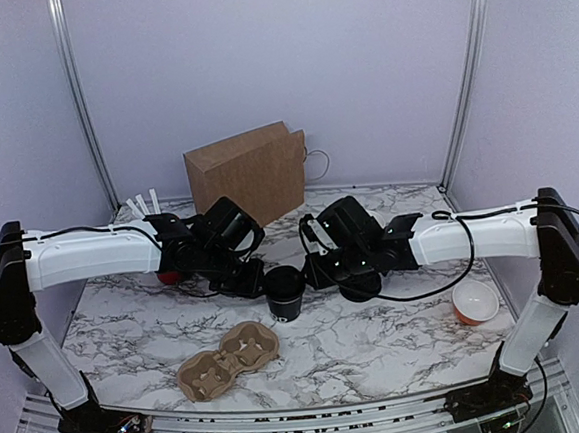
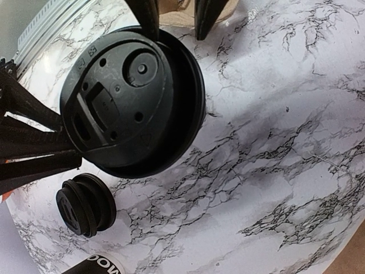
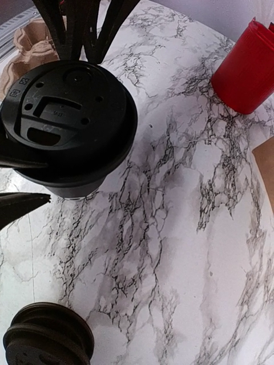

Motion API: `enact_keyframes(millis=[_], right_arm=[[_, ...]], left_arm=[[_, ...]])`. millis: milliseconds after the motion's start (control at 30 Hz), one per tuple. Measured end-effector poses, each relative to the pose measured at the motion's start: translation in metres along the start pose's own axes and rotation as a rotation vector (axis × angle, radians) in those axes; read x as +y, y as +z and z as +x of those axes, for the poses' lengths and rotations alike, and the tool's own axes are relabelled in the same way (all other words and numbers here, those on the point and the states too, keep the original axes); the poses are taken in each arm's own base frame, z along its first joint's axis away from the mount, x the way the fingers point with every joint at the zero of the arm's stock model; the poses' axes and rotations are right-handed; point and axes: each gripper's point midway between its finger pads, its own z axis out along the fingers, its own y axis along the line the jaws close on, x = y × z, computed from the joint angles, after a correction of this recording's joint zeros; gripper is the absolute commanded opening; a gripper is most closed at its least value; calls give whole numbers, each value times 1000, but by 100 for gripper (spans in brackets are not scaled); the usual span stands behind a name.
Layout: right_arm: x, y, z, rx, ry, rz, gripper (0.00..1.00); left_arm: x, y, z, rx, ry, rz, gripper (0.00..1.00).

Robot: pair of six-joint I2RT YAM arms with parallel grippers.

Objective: Pack the takeout coffee

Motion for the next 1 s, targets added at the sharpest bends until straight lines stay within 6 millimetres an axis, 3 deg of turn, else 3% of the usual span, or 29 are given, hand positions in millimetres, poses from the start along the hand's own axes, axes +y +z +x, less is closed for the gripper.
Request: enact_keyframes(millis=[800,1000], right_arm=[[-2,0,-9,17,-6,74,16],[3,-1,-11,21,-10,52,16]], left_arm=[[-11,-6,-3,16,32,-14,23],[-16,-11,-12,-11,39,-2,24]])
